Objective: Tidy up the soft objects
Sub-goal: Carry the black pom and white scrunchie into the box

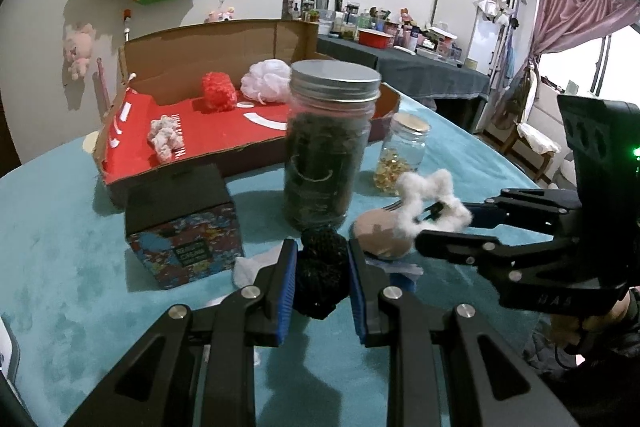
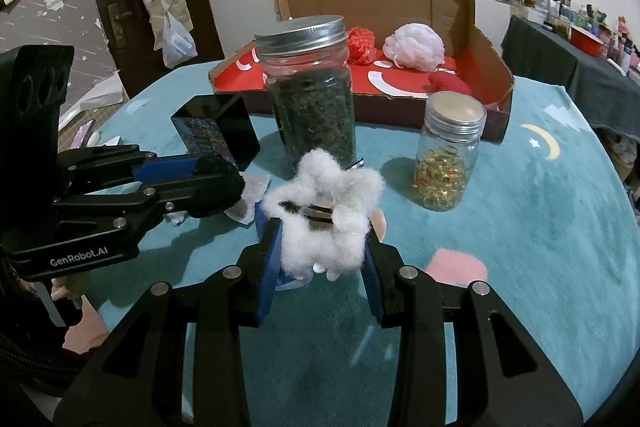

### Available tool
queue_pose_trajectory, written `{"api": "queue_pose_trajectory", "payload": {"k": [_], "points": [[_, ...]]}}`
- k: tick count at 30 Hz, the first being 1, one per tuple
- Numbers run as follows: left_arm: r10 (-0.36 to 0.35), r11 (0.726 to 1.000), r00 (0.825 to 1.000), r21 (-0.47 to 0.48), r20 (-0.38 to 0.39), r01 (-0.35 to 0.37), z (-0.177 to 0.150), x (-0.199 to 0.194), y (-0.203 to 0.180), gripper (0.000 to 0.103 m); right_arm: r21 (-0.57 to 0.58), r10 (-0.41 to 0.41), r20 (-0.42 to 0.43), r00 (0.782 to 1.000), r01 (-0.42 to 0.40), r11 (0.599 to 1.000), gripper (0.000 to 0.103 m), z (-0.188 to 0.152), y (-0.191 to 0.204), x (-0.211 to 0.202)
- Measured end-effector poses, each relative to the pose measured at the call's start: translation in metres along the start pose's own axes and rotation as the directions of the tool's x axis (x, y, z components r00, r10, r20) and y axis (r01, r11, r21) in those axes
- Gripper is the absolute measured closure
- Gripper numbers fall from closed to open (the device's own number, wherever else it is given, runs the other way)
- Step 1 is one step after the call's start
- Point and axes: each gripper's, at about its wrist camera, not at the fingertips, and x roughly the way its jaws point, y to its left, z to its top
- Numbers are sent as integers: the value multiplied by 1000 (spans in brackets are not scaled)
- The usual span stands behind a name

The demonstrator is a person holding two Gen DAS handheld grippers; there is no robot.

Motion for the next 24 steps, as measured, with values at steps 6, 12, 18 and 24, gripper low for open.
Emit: {"api": "queue_pose_trajectory", "payload": {"k": [6,12,18,24], "points": [[43,999,999,-25,8,-43,-1,-11,20,77,14,-22,-5,1000,22,1000,68,-3,-11,0],[103,993,995,-56,9,-102,-7,-20,43,77,50,-62,-15,998,63,997,68,-8,-30,-4],[163,983,987,-84,-9,-163,-12,-24,68,77,79,-100,-28,995,102,992,68,-10,-50,-9],[211,972,975,-87,-65,-216,-19,-19,93,77,69,-149,-50,988,152,986,68,-11,-67,-9]]}}
